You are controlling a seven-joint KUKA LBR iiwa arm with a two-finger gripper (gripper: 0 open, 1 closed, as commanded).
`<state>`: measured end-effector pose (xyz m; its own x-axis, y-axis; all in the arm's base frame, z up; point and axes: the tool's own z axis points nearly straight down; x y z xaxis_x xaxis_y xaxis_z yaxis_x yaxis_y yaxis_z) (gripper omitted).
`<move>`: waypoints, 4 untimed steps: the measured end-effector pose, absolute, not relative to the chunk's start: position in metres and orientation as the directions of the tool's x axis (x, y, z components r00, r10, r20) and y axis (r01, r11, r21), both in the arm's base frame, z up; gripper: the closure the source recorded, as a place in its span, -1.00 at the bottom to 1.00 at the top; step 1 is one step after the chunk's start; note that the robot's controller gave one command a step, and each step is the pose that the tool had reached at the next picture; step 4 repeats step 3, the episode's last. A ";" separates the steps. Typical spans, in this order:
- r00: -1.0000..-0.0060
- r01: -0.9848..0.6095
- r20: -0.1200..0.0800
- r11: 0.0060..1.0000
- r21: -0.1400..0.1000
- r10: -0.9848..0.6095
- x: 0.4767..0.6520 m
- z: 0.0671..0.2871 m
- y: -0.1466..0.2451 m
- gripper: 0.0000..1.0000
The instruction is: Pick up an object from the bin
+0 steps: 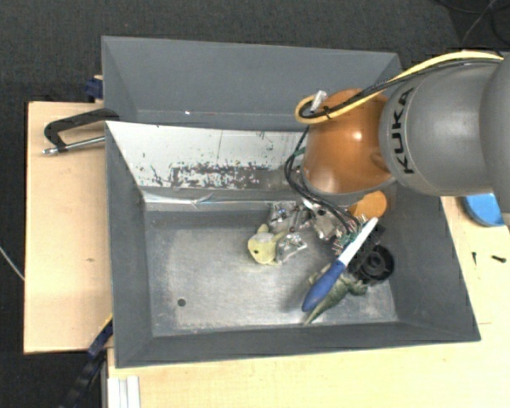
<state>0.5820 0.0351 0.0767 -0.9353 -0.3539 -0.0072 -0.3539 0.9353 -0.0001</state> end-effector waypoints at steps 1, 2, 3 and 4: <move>-0.936 -0.353 -0.011 0.936 -0.002 -0.353 0.584 0.119 0.036 1.00; -0.936 -0.352 -0.009 0.936 -0.001 -0.352 0.586 0.131 0.037 1.00; -0.936 -0.351 -0.013 0.936 -0.002 -0.351 0.589 0.176 0.038 1.00; -0.936 -0.351 -0.013 0.936 -0.002 -0.351 0.589 0.176 0.038 1.00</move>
Offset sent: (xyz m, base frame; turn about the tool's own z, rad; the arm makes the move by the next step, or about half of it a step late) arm -0.0002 0.0001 0.0387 0.0000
